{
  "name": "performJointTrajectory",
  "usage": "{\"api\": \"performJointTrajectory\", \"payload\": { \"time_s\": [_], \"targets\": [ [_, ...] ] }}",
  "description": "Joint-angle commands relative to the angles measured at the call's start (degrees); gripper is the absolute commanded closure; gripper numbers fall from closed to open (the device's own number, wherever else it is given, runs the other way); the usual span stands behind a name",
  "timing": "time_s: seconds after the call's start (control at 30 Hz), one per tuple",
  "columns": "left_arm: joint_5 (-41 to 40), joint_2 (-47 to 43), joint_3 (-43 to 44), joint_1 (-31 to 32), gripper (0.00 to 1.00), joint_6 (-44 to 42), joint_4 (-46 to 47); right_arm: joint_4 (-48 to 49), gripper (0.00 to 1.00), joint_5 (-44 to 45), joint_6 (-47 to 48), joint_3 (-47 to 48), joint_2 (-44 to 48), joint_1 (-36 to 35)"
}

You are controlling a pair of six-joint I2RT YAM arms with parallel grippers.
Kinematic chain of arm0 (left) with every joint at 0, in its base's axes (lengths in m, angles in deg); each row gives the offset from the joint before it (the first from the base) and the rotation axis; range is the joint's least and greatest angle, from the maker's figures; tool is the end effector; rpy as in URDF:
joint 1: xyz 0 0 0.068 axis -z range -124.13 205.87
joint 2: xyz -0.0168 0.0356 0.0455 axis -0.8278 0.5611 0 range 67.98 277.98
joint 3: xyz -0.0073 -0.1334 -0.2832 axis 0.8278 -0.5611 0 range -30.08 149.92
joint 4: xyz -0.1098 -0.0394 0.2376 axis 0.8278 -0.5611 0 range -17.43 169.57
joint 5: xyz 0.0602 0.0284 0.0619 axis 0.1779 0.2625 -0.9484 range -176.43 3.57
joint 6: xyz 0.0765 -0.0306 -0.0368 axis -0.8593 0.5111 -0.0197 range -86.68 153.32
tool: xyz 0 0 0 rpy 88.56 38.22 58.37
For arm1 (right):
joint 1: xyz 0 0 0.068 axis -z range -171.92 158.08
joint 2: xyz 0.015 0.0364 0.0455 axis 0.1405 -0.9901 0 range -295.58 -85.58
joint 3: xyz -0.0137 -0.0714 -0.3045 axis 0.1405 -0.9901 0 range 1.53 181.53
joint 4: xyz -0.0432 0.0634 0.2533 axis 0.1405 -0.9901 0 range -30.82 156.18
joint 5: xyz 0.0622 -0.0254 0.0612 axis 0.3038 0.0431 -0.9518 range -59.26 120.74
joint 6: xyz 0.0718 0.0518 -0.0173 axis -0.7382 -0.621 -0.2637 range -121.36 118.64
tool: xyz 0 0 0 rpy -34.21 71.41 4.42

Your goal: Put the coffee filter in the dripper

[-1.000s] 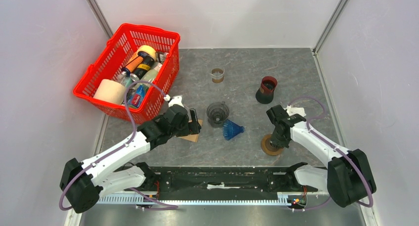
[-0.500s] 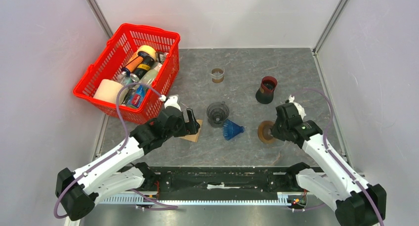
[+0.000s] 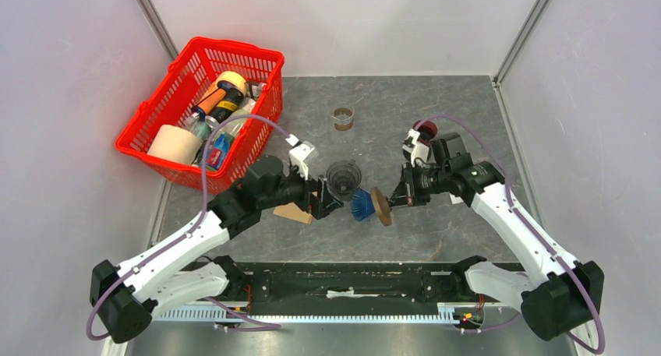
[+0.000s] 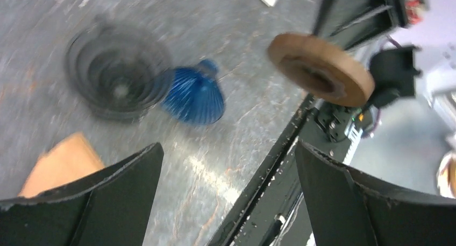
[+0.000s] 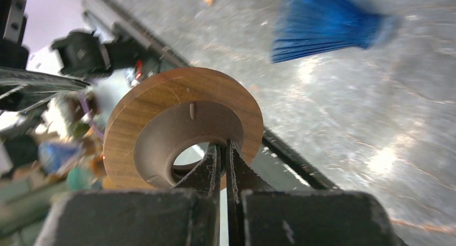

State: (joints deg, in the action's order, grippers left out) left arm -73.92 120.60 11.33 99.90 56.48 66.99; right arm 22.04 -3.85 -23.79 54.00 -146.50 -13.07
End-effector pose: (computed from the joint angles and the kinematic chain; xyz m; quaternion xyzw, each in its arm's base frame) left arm 0.1530 -0.1722 0.3052 0.2093 0.8082 -0.3764 0.4017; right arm 0.1805 0.1190 0.2917 -0.0851 0.9054 0.3751 0.1797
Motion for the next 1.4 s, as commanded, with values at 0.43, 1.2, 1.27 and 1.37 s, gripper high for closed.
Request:
{"api": "performJointTrajectory", "payload": {
  "time_s": [0.43, 1.2, 1.27, 1.37],
  "targets": [
    [37.25, 14.59, 20.22, 3.15, 0.05, -54.58, -10.89, -1.86, 1.00, -24.55, 4.43, 3.59, -7.21, -2.93],
    [30.66, 20.47, 24.78, 12.13, 0.98, -46.56, -11.00, -14.32, 0.35, 4.98, 4.66, 17.01, -2.68, -5.37],
    [28.38, 18.52, 21.96, 12.13, 0.98, -41.98, -6.39, -15.35, 0.18, 15.35, 2.14, 18.97, -0.05, -5.39],
    [22.49, 15.39, 17.54, 12.07, 0.98, -32.37, 0.91, -15.24, 0.03, 28.86, -1.60, 19.10, 4.43, -5.29]
  ]
}}
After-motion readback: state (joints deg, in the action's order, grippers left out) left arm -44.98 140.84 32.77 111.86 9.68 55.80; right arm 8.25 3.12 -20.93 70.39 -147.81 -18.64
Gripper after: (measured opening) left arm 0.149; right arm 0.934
